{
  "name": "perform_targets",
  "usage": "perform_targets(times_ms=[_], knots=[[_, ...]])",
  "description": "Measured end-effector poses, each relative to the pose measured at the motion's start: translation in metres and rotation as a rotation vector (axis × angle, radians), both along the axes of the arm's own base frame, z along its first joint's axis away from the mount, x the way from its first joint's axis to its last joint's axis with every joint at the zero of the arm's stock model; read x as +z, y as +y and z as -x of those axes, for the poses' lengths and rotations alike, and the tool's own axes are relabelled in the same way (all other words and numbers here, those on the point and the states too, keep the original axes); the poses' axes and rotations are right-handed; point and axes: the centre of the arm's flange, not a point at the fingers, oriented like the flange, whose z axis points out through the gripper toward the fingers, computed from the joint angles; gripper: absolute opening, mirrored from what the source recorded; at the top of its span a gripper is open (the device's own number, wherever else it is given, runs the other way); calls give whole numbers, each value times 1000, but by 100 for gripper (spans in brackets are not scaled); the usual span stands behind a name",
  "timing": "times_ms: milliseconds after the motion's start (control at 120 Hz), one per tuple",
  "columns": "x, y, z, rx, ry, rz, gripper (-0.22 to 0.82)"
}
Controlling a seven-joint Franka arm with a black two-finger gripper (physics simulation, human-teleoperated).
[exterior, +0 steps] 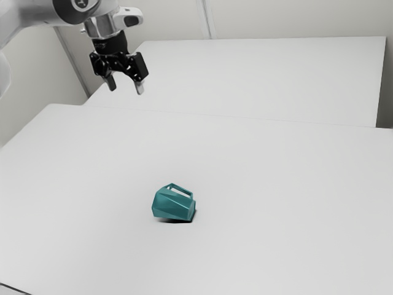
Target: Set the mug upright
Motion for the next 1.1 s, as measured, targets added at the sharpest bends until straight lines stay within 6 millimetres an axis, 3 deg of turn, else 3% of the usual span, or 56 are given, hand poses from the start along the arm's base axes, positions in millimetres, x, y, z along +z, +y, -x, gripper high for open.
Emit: perform_targets(times_ms=[150,283,583,825,1000,1100], knots=[[-13,0,-5,-1,22,25,60],[-56,29,-7,69,113,109,60],[-143,25,2,86,258,156,60],[-192,47,14,183,339,284,60],[-217,43,23,225,385,385,60],[-245,56,31,272,409,454,60]])
